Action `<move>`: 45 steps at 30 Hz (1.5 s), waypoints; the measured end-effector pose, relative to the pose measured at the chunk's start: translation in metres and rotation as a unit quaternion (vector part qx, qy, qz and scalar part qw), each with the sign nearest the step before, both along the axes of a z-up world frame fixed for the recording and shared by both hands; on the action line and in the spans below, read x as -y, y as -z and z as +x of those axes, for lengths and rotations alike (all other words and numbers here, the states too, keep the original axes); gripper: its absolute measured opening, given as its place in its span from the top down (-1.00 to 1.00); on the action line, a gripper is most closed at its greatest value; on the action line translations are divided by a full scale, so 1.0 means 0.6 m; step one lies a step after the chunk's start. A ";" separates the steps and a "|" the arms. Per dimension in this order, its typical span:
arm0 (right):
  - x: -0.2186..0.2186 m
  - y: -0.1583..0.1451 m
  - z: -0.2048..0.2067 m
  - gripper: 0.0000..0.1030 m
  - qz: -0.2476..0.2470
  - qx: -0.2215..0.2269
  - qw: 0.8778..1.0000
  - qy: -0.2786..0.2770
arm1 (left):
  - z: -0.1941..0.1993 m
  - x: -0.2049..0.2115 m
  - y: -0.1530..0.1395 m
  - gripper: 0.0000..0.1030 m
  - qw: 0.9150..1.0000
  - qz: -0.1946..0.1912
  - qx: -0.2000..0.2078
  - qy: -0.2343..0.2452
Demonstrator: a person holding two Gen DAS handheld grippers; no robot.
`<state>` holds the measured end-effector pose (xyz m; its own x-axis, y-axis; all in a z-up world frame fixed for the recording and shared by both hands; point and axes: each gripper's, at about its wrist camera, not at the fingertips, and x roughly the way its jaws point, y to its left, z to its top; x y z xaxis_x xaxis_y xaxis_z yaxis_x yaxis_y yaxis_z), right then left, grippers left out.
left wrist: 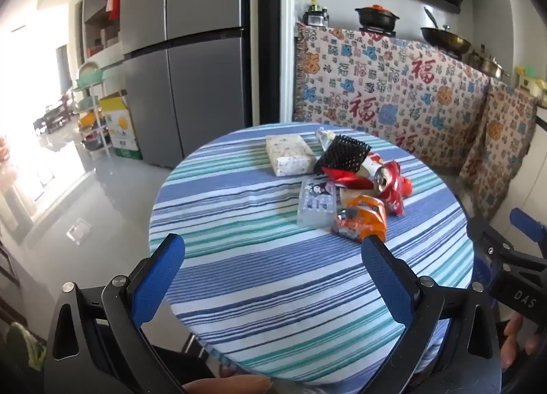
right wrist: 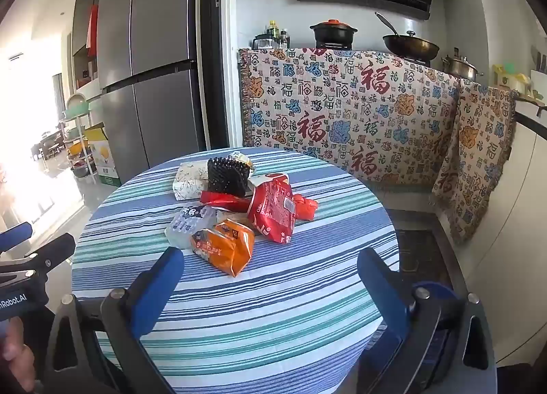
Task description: Collect trash
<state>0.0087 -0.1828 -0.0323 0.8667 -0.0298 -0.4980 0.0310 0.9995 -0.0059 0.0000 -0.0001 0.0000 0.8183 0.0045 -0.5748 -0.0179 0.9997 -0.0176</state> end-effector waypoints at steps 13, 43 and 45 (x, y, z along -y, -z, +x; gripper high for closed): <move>-0.009 -0.001 -0.007 -1.00 -0.003 -0.001 1.000 -0.002 | 0.003 0.014 0.003 -0.99 1.000 0.003 -0.001 0.004; -0.012 -0.001 -0.004 -1.00 -0.001 0.006 1.000 -0.003 | -0.002 0.005 -0.002 -0.99 1.000 0.003 0.001 0.003; -0.012 -0.001 -0.004 -1.00 -0.001 0.006 1.000 -0.003 | -0.002 0.005 -0.002 -0.99 1.000 0.002 0.001 0.003</move>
<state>0.0065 -0.1757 -0.0319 0.8727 -0.0256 -0.4876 0.0253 0.9997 -0.0073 -0.0012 -0.0031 0.0013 0.8194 0.0020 -0.5732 -0.0114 0.9999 -0.0128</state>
